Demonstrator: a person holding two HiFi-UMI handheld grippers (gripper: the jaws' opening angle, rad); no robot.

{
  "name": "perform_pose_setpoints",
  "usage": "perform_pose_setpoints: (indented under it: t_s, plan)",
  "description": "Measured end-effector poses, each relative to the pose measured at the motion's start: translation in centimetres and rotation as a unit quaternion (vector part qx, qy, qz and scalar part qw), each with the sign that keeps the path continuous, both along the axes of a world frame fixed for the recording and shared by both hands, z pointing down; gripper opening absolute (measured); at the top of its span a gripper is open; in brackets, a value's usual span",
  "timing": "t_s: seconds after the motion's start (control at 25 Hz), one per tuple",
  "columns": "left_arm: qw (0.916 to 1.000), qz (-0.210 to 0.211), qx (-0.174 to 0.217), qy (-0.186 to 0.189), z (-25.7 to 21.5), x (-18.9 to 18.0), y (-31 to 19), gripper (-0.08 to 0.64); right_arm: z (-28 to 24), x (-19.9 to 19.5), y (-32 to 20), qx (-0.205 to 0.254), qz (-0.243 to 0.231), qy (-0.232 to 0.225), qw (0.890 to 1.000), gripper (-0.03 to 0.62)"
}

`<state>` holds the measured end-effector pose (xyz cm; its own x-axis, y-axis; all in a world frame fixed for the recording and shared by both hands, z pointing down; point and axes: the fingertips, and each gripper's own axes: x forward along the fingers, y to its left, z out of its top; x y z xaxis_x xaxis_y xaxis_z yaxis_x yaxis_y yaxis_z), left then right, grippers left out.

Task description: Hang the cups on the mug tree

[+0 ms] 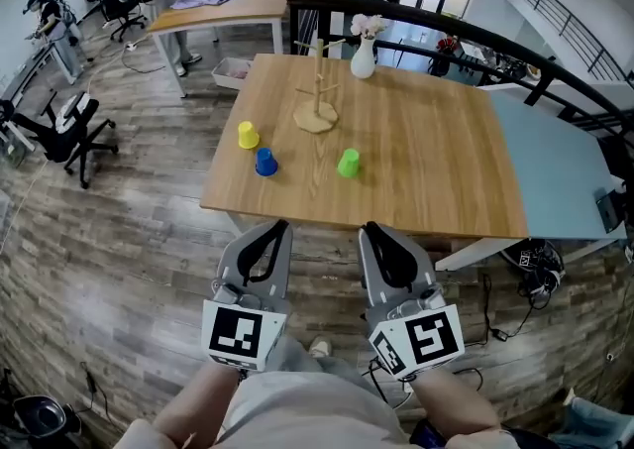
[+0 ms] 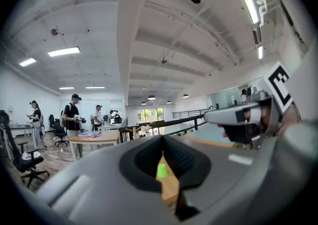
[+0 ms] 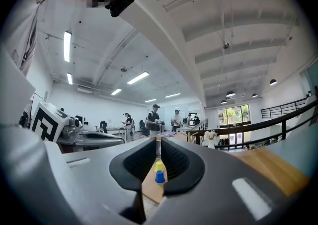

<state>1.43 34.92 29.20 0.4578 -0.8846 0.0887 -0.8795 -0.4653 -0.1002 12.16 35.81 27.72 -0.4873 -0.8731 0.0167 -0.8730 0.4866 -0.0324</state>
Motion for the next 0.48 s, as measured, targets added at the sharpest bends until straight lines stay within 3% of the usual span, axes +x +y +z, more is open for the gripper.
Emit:
perform_pose_setpoints:
  t_s: [0.48]
  plan:
    - [1.0000,-0.001,0.000,0.007,0.7,1.3,-2.5,0.002,1.1,1.0,-2.7,-0.005,-0.005,0.003,1.000,0.041]
